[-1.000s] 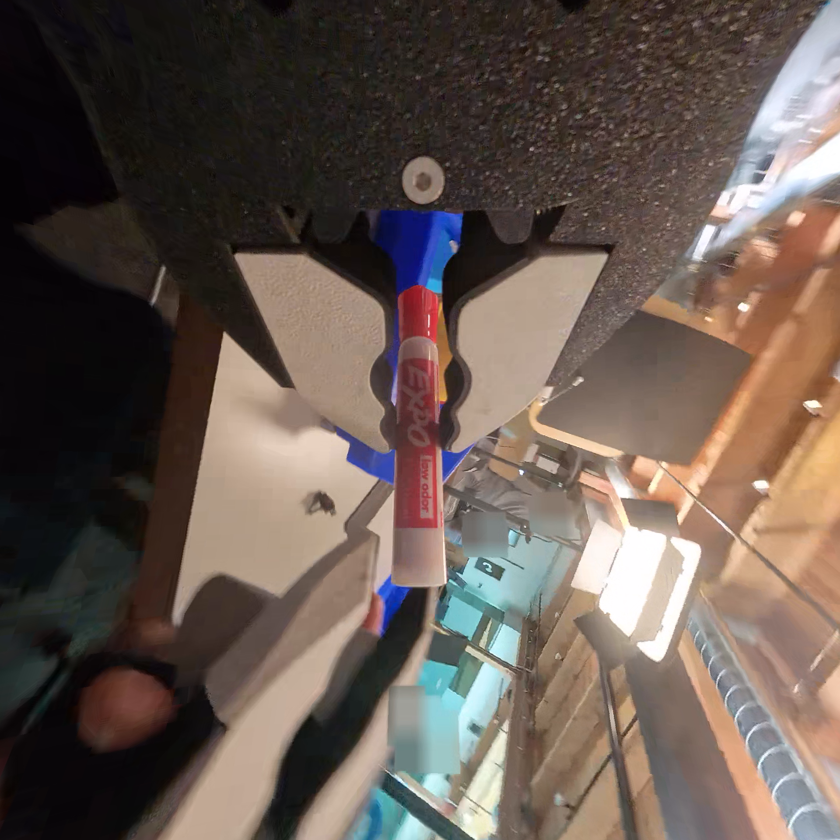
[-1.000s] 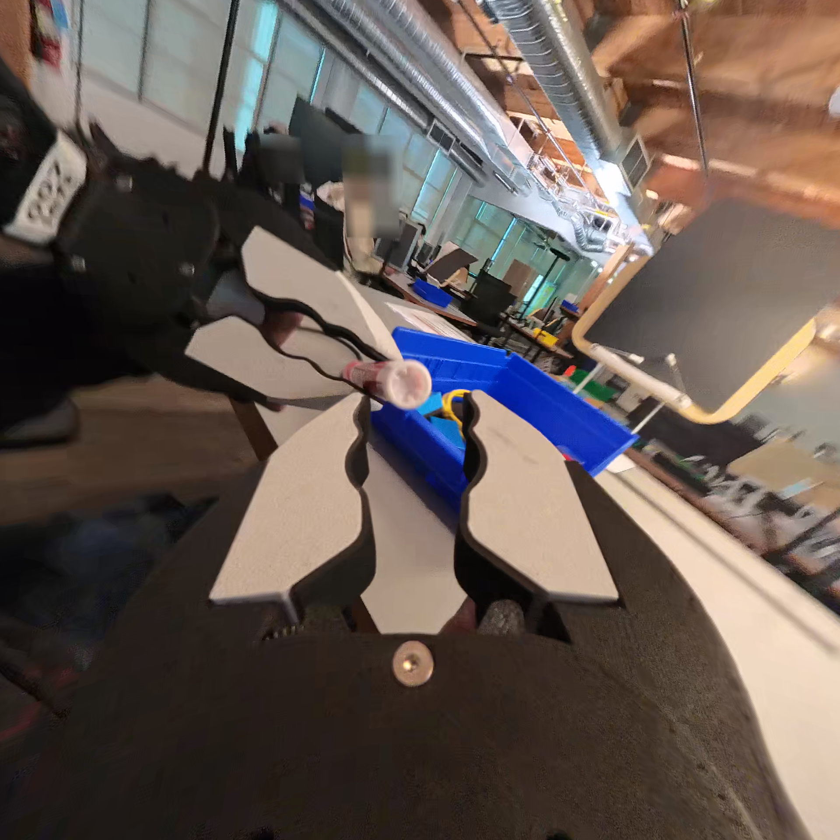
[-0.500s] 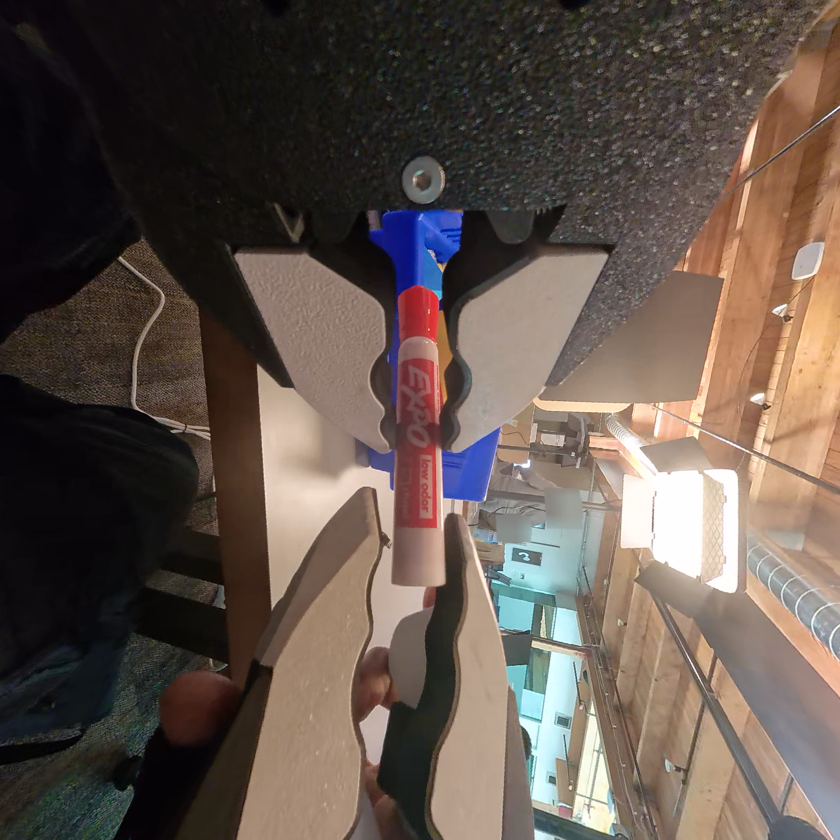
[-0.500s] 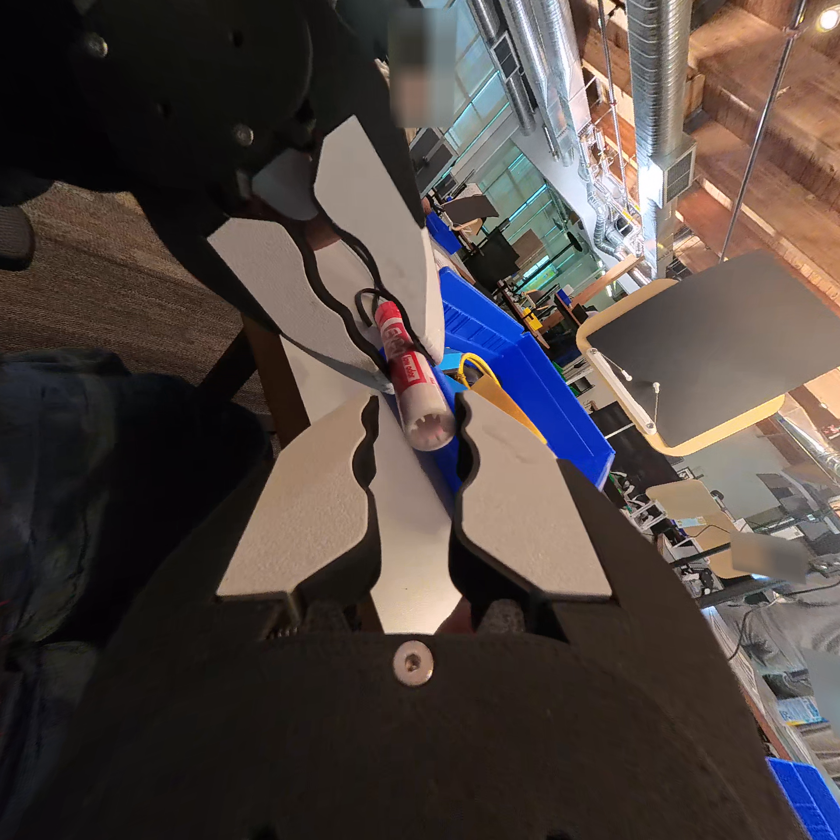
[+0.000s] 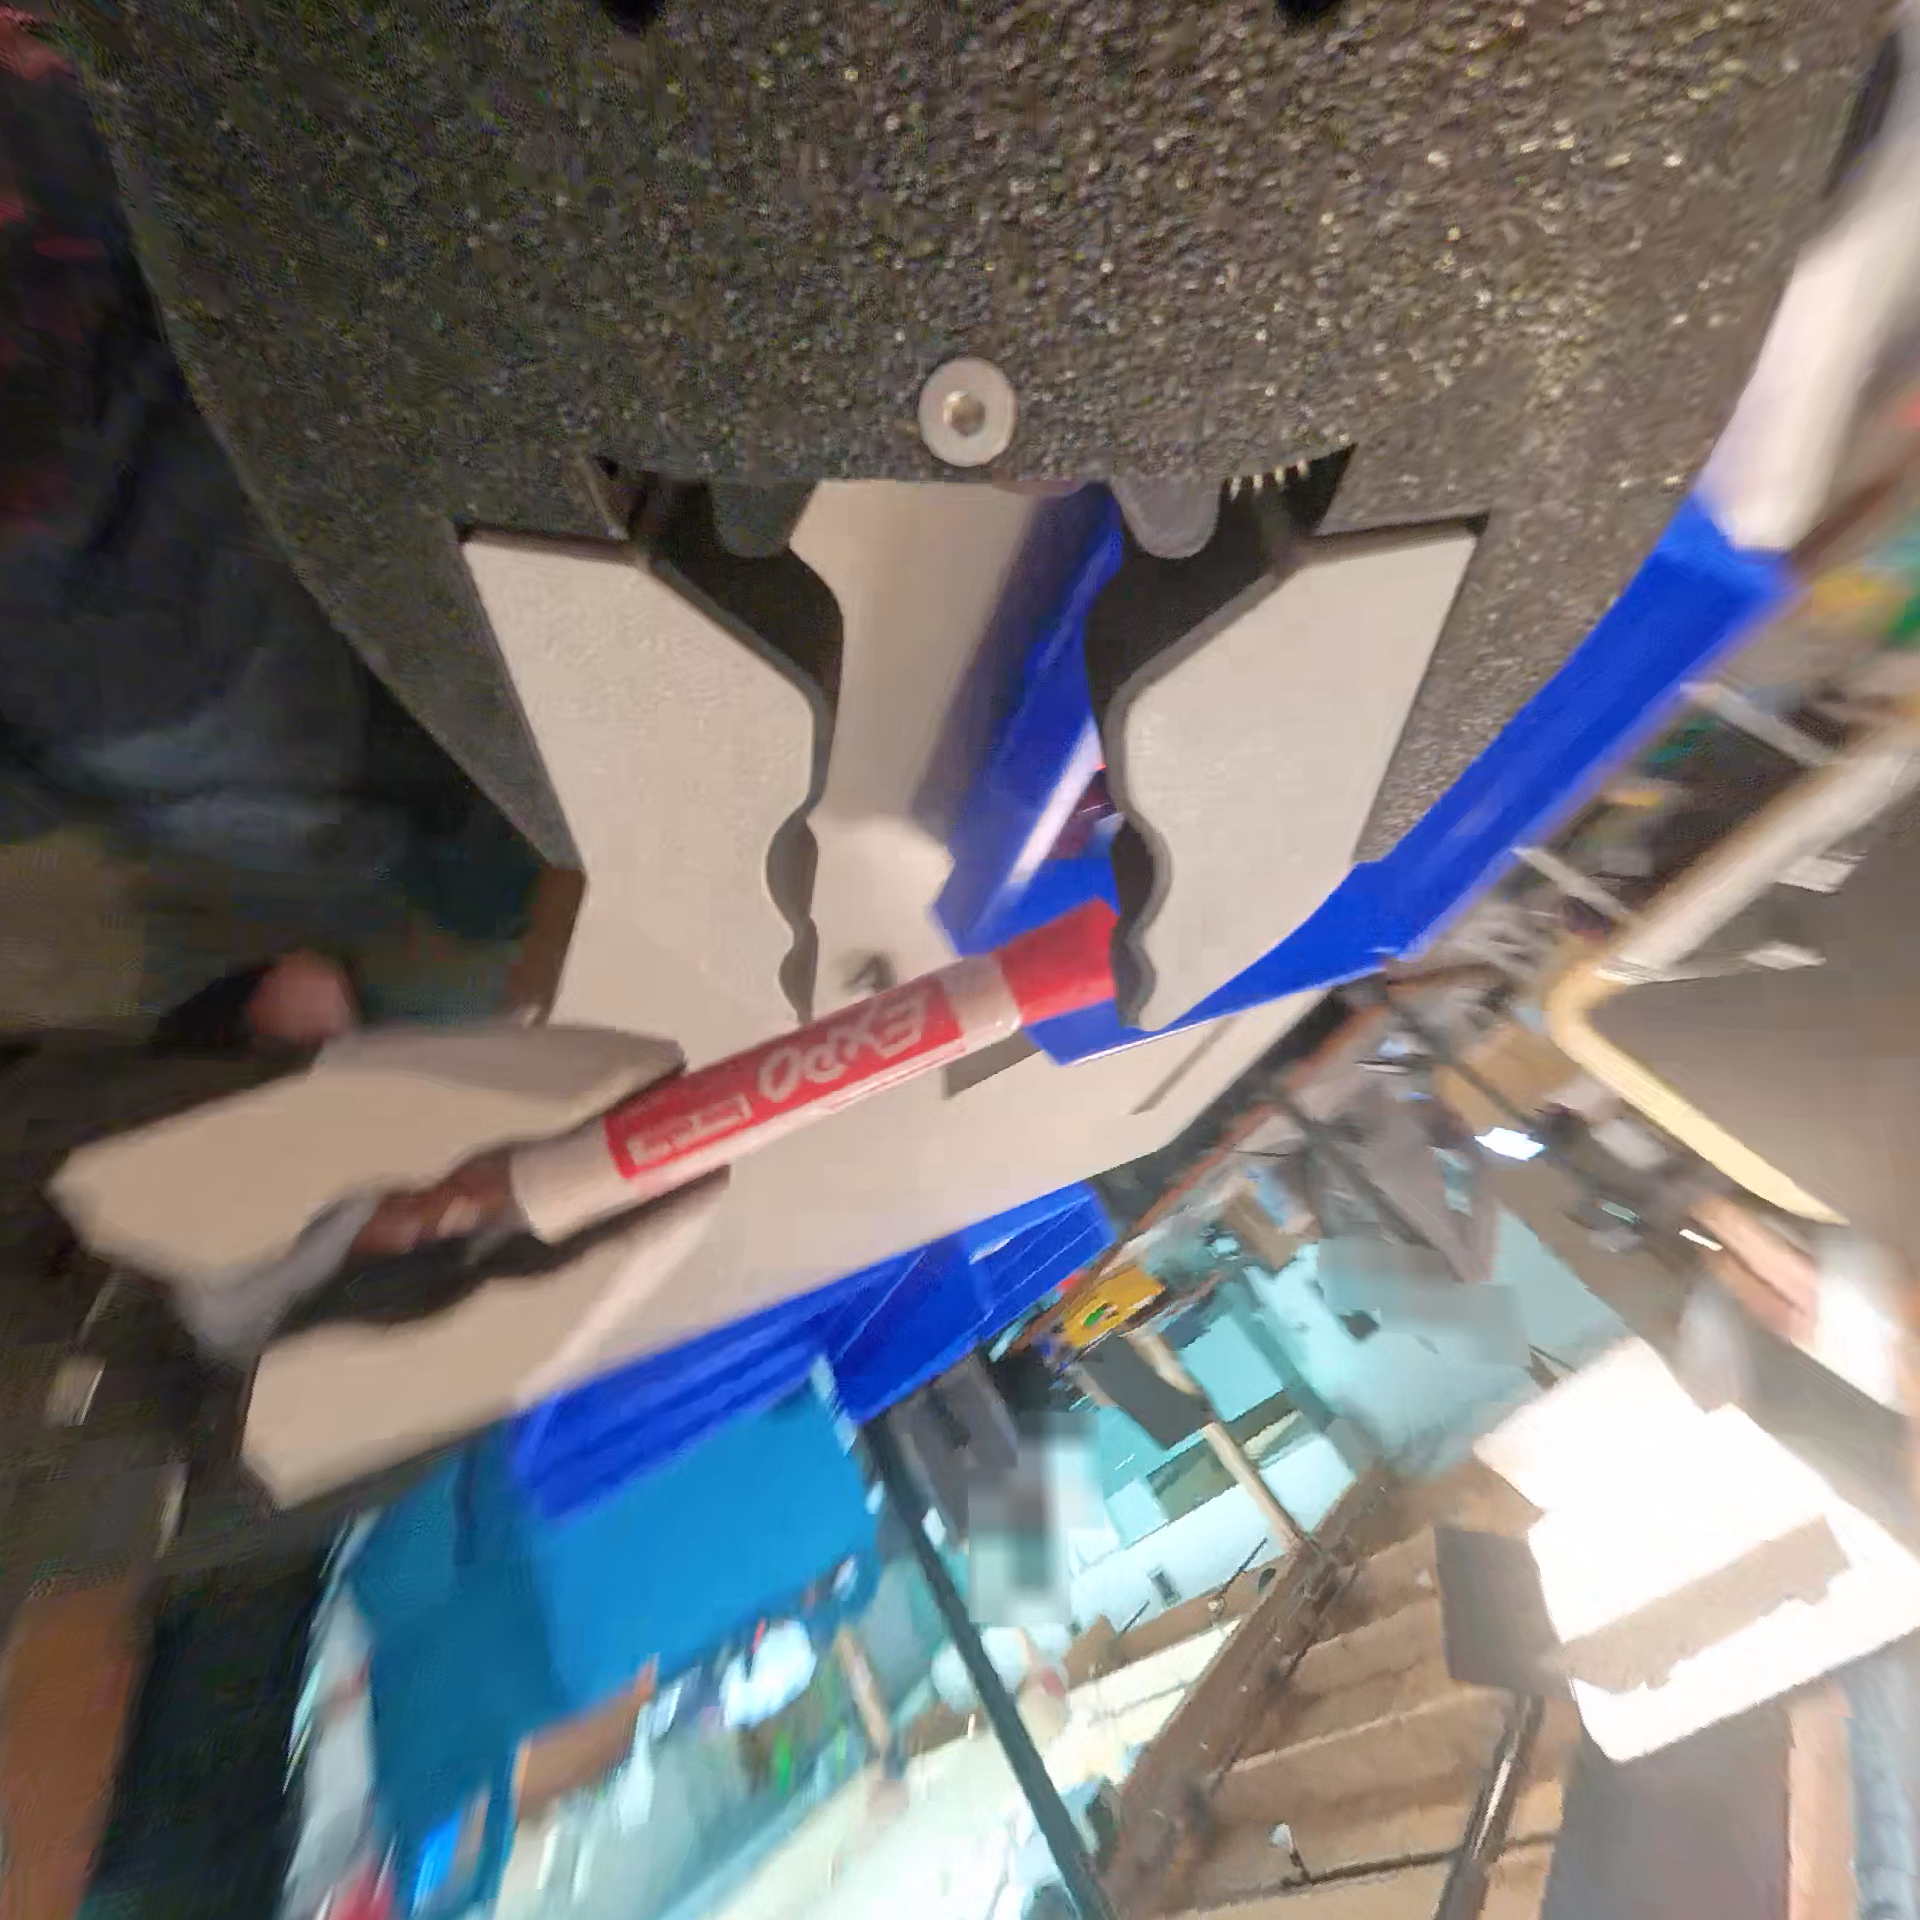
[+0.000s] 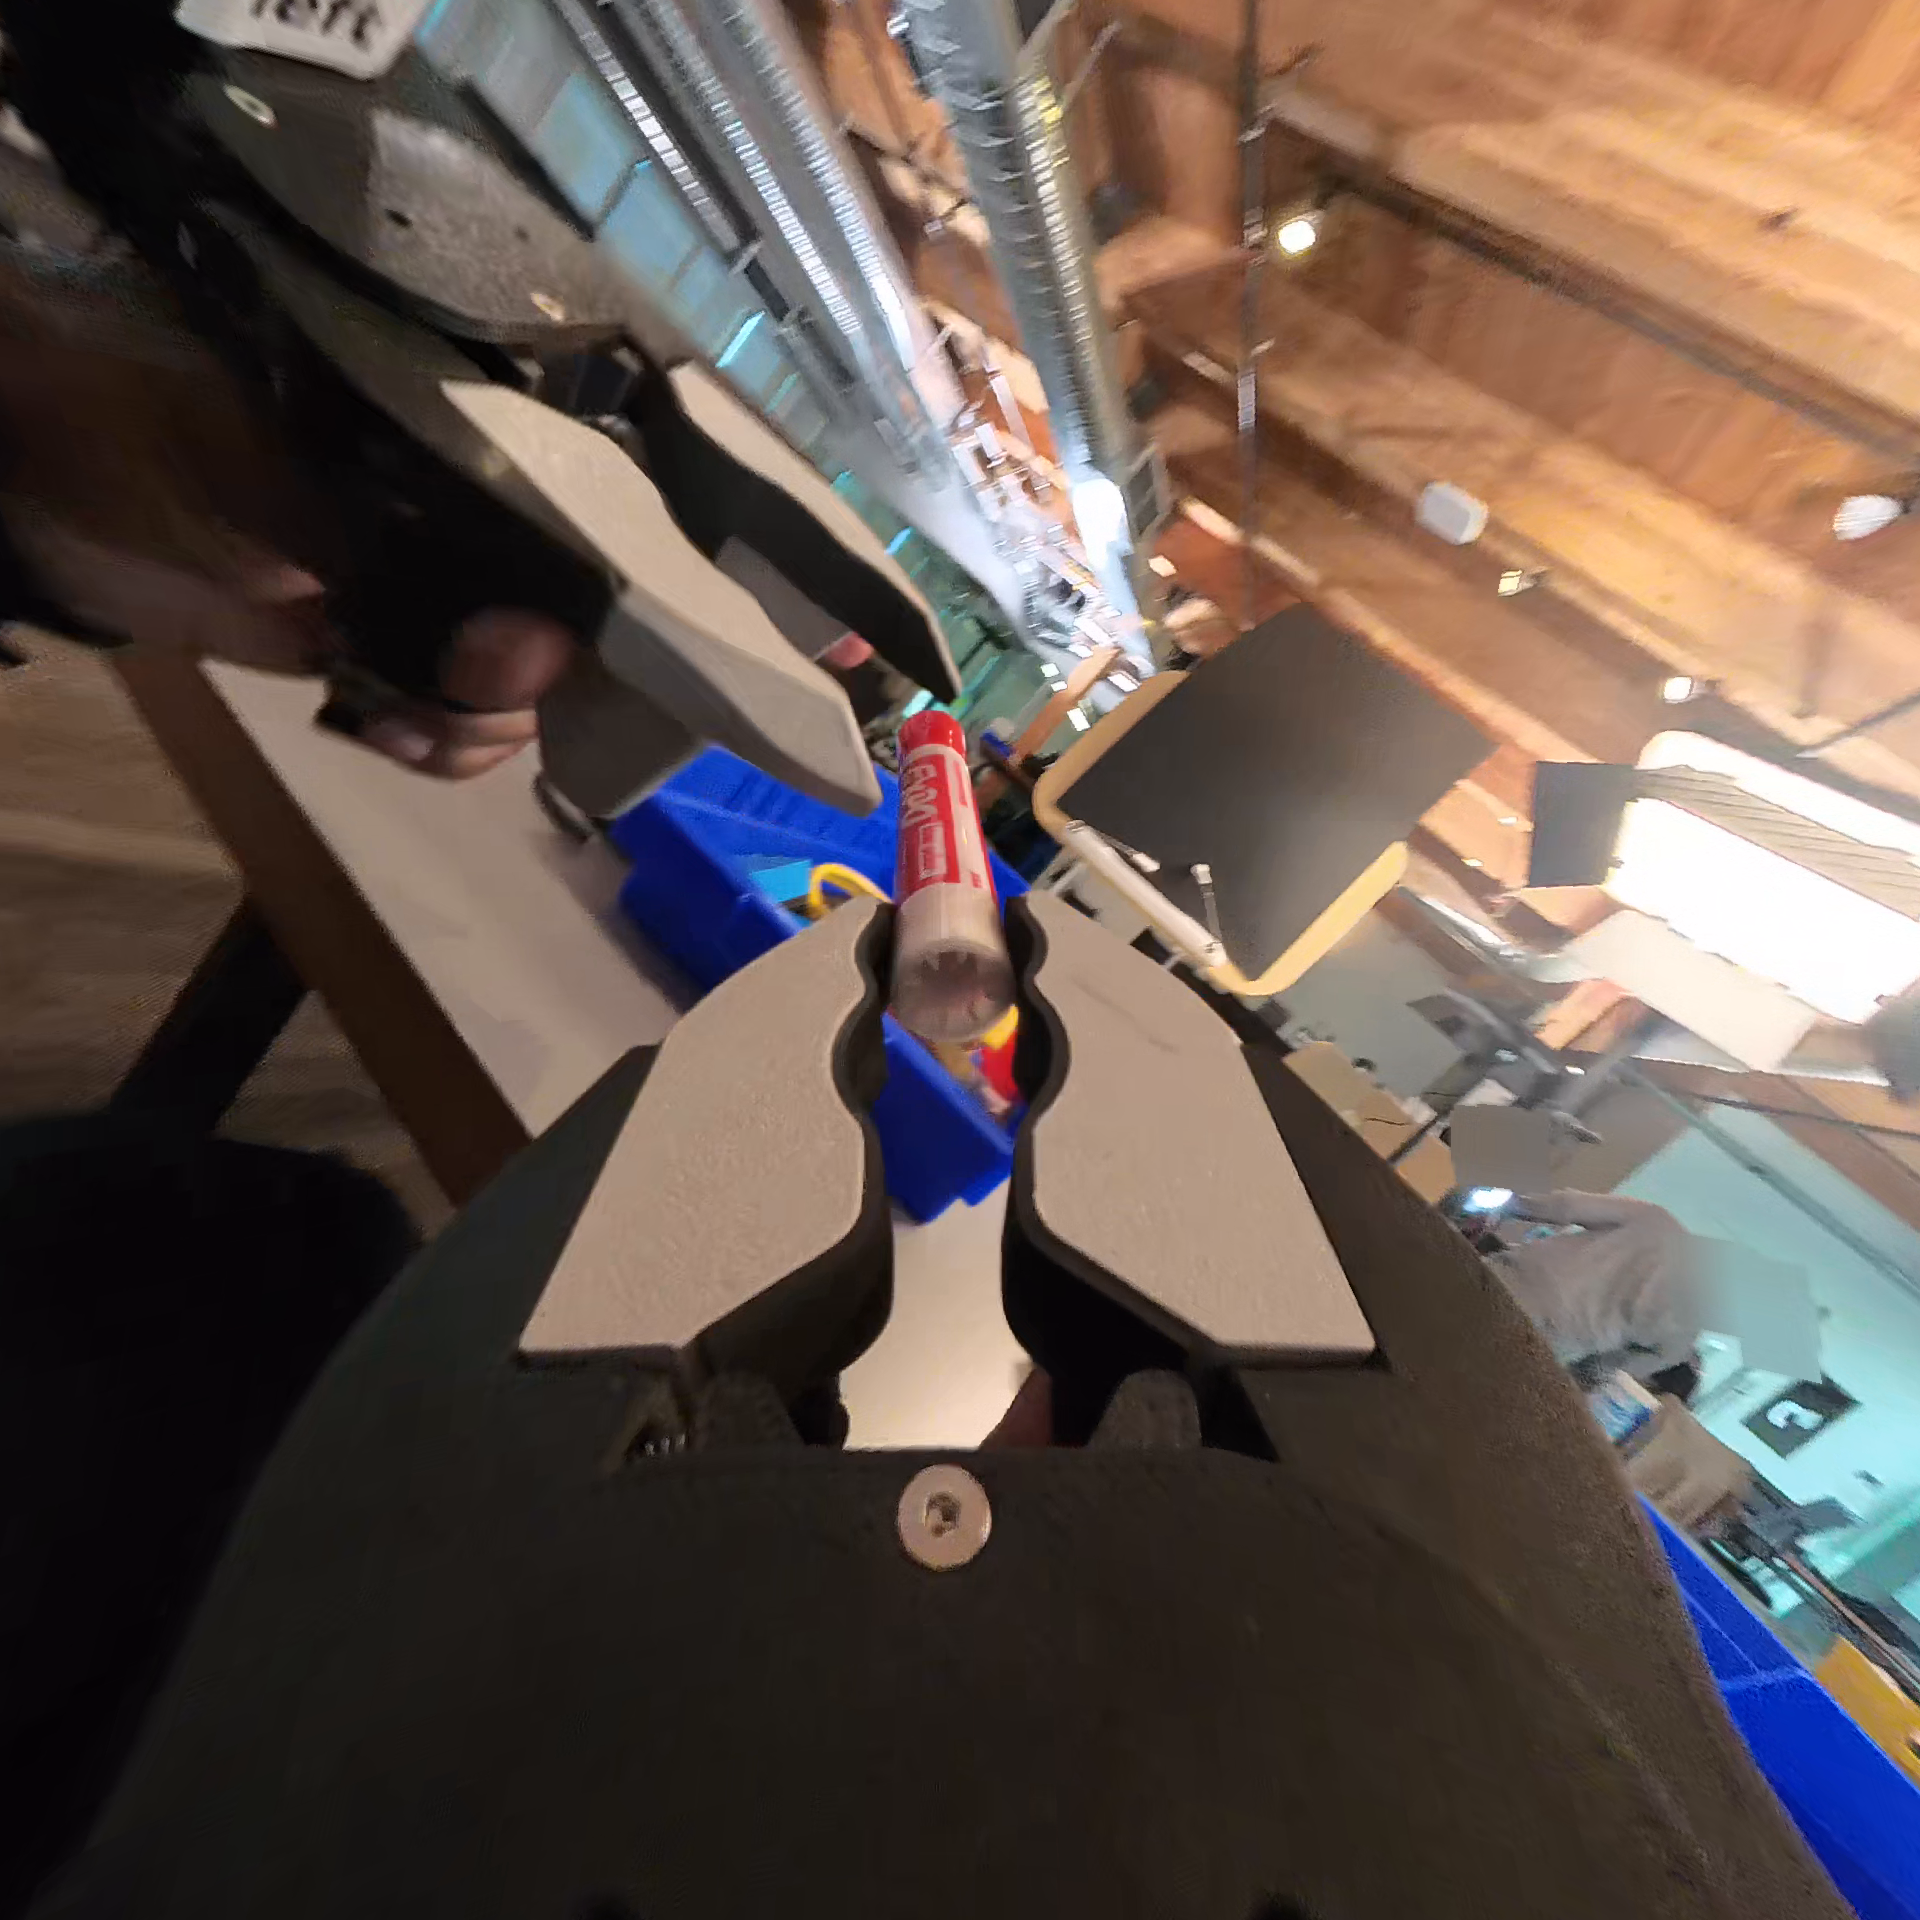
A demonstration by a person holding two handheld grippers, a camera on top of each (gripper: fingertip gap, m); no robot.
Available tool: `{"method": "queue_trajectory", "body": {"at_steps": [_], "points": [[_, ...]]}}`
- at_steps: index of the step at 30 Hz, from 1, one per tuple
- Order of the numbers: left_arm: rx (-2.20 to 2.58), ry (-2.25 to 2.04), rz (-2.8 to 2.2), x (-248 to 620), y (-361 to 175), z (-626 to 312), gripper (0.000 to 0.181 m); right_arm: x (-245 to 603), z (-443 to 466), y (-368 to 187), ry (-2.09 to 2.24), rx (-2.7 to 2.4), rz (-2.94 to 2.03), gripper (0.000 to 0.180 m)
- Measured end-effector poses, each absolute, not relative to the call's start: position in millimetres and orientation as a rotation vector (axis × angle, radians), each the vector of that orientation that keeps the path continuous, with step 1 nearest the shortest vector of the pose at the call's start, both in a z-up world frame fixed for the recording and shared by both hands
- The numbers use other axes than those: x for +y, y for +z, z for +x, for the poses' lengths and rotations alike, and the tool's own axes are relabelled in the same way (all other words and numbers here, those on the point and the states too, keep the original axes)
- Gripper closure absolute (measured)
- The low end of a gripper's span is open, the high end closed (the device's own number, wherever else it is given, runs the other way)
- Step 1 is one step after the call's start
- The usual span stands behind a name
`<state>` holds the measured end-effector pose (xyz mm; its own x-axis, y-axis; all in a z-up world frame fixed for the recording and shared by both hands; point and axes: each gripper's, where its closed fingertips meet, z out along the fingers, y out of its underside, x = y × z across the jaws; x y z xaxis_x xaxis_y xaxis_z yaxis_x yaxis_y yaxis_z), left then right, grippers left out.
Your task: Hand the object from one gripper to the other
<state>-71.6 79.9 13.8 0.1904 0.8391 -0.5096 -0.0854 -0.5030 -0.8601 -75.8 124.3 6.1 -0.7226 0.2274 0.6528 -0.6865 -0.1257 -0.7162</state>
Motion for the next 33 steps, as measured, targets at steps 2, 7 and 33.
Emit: {"method": "queue_trajectory", "body": {"at_steps": [2,7,33], "points": [[-0.781,1.166,-1.443,83.6,27.5,-70.8,0.121,129.0,-79.4,11.4,1.929,-1.463,0.451,0.16],[-0.867,0.465,-1.119,95.1,27.0,-79.0,0.107,138.4,-74.3,14.8,1.959,-1.36,0.403,0.16],[-0.816,1.648,-1.489,78.5,8.0,-80.7,0.161,108.8,-42.0,28.4,2.218,-1.76,0.341,0.141]]}}
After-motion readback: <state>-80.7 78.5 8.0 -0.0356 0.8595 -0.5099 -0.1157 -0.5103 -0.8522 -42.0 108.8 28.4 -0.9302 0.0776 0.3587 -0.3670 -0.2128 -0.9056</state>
